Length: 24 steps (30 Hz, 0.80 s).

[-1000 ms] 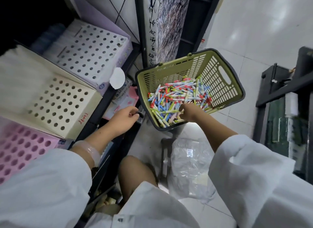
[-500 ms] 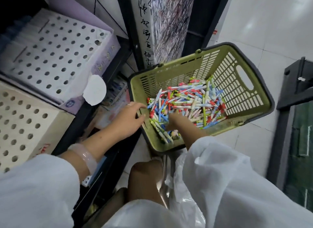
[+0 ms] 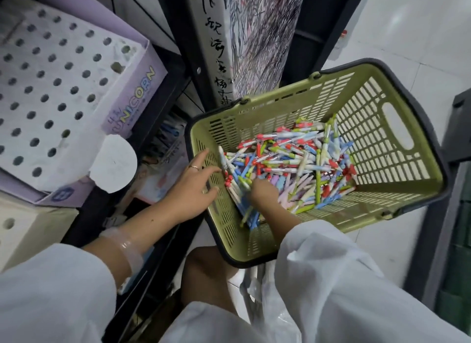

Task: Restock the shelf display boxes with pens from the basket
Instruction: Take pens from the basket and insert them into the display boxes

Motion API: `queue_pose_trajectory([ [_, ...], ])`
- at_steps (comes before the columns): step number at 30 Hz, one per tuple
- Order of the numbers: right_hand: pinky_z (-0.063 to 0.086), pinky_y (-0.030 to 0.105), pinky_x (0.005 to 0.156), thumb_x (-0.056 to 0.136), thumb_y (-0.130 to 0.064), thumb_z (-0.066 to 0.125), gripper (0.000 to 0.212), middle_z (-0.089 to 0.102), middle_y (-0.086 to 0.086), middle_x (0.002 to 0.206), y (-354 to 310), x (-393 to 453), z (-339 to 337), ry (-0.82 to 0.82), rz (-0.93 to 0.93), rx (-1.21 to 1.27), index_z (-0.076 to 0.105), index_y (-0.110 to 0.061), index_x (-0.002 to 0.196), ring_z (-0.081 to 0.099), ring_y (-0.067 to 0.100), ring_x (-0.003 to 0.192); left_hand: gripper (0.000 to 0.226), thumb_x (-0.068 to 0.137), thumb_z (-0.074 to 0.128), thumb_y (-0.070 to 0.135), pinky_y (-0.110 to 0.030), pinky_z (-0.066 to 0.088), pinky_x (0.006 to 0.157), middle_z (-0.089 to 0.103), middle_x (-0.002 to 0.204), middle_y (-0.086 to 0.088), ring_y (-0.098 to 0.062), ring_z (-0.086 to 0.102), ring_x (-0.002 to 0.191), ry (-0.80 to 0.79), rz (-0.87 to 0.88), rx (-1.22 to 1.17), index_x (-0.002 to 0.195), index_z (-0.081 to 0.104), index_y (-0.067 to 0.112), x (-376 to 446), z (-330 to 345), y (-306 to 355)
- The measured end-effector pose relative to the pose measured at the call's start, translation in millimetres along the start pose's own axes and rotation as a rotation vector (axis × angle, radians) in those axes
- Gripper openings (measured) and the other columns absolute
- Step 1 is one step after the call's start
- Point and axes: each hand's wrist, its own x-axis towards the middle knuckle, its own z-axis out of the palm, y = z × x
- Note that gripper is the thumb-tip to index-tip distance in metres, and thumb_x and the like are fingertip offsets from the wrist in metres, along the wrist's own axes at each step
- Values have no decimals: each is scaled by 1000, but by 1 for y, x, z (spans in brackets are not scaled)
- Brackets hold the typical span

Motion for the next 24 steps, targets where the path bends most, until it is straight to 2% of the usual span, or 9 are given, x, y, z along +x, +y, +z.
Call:
queue_pose_trajectory([
  [3, 44, 34, 69, 91, -17, 53, 15, 54, 11, 85, 9, 2, -21, -100, -16, 135, 53, -2, 89, 58, 26, 81, 38, 90, 56, 19, -9, 14, 97, 1, 158, -2, -18, 14, 143, -23, -34, -16, 127, 51, 16, 1, -1, 2],
  [5, 39, 29, 56, 90, -19, 55, 24, 47, 8, 72, 16, -5, -36, -94, -24, 196, 45, -6, 74, 49, 21, 62, 36, 90, 56, 21, -26, 13, 114, 4, 158, -4, -23, 14, 143, -34, -62, -4, 126, 52, 18, 0, -3, 6],
  [6, 38, 28, 54, 91, -20, 55, 24, 49, 9, 73, 21, -12, -44, -80, -26, 227, 44, -7, 74, 49, 21, 60, 35, 90, 56, 21, -36, 14, 116, 6, 157, -5, -25, 15, 143, -36, -79, -9, 125, 53, 19, -1, -5, 10],
  [8, 40, 29, 56, 93, -22, 55, 29, 52, 12, 73, 31, -29, -63, -62, -37, 292, 45, -9, 69, 50, 23, 60, 32, 90, 55, 19, -42, 17, 115, 10, 157, -7, -28, 19, 141, -25, -88, -55, 123, 54, 19, -5, -10, 16],
  [10, 40, 27, 50, 93, -22, 55, 35, 52, 10, 61, 40, -52, -86, -72, -86, 397, 46, -9, 62, 50, 20, 51, 30, 91, 54, 17, -31, 16, 114, 15, 155, -7, -25, 20, 141, 4, -61, -106, 121, 55, 18, -13, -14, 22],
  [13, 41, 22, 44, 91, -17, 55, 32, 54, 3, 47, 39, -78, -120, -133, -202, 606, 52, -7, 61, 49, 12, 40, 28, 93, 52, 16, -15, 19, 97, 35, 143, -6, -19, 30, 135, 60, -9, -193, 121, 56, 16, -20, -23, 22],
  [16, 42, 20, 43, 93, -9, 50, 27, 52, 0, 46, 14, -89, -132, -266, -279, 946, 49, -7, 66, 48, 11, 39, 26, 94, 51, 20, -21, 34, 95, 50, 121, 3, -13, 47, 119, 16, -14, -384, 120, 52, 23, -27, -24, 21],
  [19, 48, 22, 50, 94, -5, 46, 21, 52, 4, 59, -27, -98, -126, -383, -346, 1244, 50, -7, 73, 50, 14, 52, 37, 94, 51, 24, -10, 39, 80, 53, 114, 7, 0, 52, 102, 18, -93, -651, 130, 41, 25, -33, -13, 27],
  [24, 49, 21, 54, 95, -17, 49, 20, 60, 5, 72, -64, -100, -90, -435, -423, 1276, 60, -8, 80, 59, 14, 62, 51, 96, 47, 29, -22, 35, 93, 49, 127, 2, -13, 47, 118, 246, -218, -910, 140, 25, 17, -28, 20, 29],
])
